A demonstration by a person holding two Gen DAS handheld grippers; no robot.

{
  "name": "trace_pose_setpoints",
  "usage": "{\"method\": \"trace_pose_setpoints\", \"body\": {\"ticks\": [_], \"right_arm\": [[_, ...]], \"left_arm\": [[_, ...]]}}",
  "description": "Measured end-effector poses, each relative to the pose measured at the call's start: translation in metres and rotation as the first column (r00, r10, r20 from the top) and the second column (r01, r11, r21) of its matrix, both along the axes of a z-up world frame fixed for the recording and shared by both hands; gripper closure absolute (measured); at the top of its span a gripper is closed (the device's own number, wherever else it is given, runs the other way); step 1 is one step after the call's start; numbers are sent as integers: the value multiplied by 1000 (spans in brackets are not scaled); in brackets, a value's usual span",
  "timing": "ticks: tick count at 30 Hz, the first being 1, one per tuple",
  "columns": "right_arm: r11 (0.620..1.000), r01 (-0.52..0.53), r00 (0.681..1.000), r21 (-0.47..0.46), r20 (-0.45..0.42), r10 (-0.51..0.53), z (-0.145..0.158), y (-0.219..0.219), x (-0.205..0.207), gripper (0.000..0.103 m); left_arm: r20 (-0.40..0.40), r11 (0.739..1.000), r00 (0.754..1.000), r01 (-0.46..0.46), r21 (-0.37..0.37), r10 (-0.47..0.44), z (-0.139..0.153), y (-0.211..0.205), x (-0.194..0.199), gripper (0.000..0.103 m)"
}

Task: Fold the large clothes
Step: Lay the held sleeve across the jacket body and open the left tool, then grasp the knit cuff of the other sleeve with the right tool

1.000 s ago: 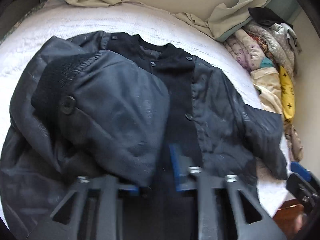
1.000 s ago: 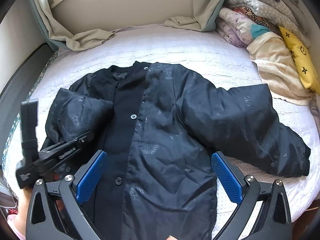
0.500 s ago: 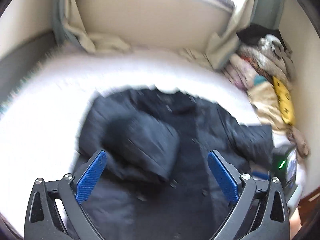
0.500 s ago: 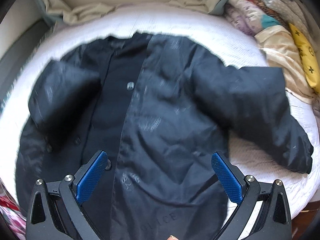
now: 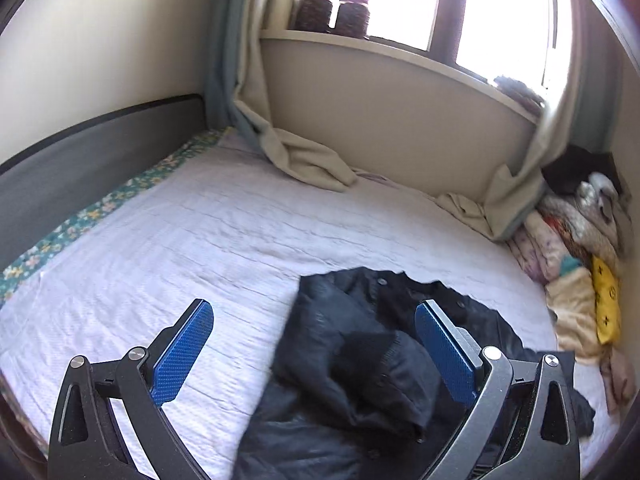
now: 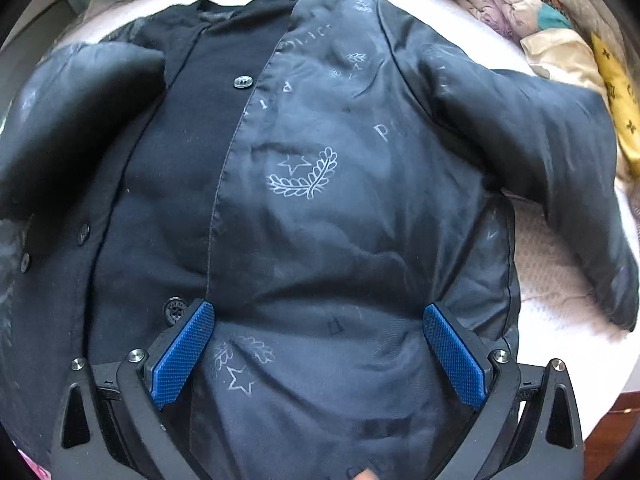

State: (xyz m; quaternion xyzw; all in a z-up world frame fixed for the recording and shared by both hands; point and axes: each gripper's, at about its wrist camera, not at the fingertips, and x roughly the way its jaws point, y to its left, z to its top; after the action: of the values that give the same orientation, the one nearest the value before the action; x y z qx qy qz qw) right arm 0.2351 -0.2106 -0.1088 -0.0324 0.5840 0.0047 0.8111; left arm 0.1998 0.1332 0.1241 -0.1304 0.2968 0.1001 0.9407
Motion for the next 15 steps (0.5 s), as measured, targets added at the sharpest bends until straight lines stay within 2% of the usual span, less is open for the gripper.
{"method": "trace_pose_setpoints", "body": {"ticks": [2, 4, 5, 8, 10, 12, 15], "right_arm": [[1000, -18, 1000, -21, -15, 17, 2, 2, 2, 0], [998, -31, 999, -57, -24, 29, 17, 12, 8, 3], [998, -45, 999, -46, 8, 46, 28, 18, 9, 8], [989, -148, 974, -22, 169, 150, 81, 62, 9, 9], [973, -229, 948, -6, 223, 225, 101, 93, 12, 9], [954, -299, 926, 2, 241, 290, 108, 128, 18, 9], [927, -360, 896, -101, 237, 374, 96, 180, 28, 9]], "left_arm": [[-9, 1000, 1000, -13, -19, 13, 0, 10, -1, 1], [-21, 999, 1000, -21, -30, 21, -2, 16, -2, 1], [-25, 999, 999, -27, -34, 26, -3, 19, -2, 1], [-37, 997, 998, -46, -55, 44, -5, 25, -3, 1], [-38, 996, 998, -56, -75, 53, -6, 29, -4, 1], [-37, 993, 998, -62, -97, 59, -6, 32, -4, 1], [-34, 990, 997, -73, -124, 69, -5, 36, -4, 1]]}}
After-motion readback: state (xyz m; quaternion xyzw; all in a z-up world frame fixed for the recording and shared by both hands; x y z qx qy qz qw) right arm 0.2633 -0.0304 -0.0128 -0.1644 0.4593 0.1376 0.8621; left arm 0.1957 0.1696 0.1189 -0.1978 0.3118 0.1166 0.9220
